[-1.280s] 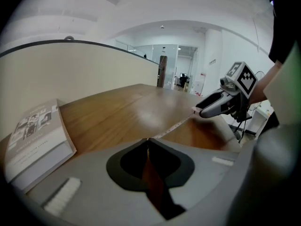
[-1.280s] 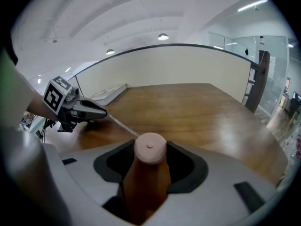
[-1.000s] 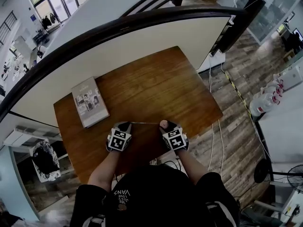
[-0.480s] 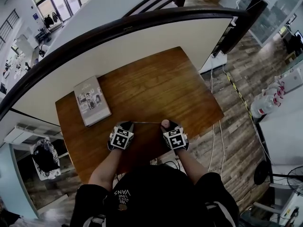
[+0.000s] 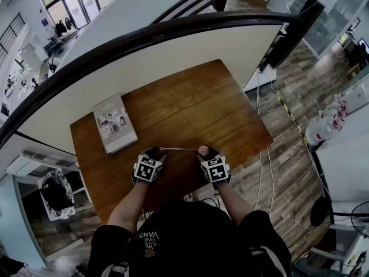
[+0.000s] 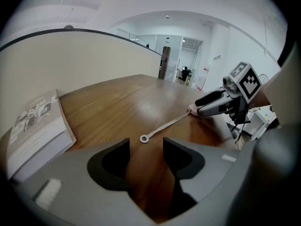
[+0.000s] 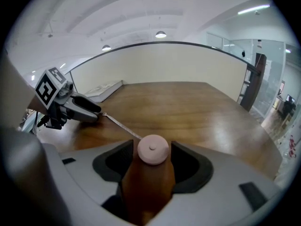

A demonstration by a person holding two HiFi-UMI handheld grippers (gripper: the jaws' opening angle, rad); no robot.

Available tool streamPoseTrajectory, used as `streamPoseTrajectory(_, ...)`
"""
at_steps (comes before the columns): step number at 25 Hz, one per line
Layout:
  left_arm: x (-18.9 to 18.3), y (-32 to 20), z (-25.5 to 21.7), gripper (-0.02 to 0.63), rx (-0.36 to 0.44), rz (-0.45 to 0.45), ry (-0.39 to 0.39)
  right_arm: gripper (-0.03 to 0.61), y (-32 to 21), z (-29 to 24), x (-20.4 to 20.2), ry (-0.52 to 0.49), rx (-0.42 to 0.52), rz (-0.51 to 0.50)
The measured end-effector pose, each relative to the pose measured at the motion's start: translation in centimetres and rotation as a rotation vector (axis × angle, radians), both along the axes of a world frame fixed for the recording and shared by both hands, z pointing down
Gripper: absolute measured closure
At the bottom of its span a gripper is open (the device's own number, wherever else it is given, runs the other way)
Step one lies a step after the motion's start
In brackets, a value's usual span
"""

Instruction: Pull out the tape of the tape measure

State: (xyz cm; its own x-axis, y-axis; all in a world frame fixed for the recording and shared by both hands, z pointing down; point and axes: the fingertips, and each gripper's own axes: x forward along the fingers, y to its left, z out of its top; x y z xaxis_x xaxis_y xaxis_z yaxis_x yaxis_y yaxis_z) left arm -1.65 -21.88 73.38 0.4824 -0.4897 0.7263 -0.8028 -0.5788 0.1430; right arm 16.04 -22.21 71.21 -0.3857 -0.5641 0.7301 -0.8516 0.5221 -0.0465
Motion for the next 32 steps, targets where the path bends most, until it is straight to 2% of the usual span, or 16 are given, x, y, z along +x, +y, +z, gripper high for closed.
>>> streamPoseTrajectory(4,-1.1,0.1,-0.6,0.403,0.022,-0.021,0.024,0.356,0.4,-0.9,0.4,-0.009,0.012,0.040)
streamPoseTrajectory(8,-2.1,0.5,-2.4,0.403,0.046,-0.052,0.075,0.351,1.0,-2.5,1.2,-0.060,0.037,0.138)
streamPoseTrajectory(13,-3.1,1.1,-5.4,0.402,0.112,-0.078,0.138,0.351,2.5,-5.1,1.2,-0.130,0.081,0.221)
streamPoseTrajectory(21,-4.3,3.1,-10.7,0.403,0.231,-0.059,0.215,0.354,5.2,-9.5,-0.8,-0.234,0.175,0.316)
streamPoseTrajectory(27,-5.0,5.3,-14.5,0.410,0.301,-0.025,0.290,0.430,7.9,-13.2,-2.3,-0.270,0.254,0.350)
streamPoseTrajectory(32,-6.0,7.1,-16.2,0.472,0.337,0.000,0.331,0.475,9.9,-14.8,-3.4,-0.281,0.300,0.374)
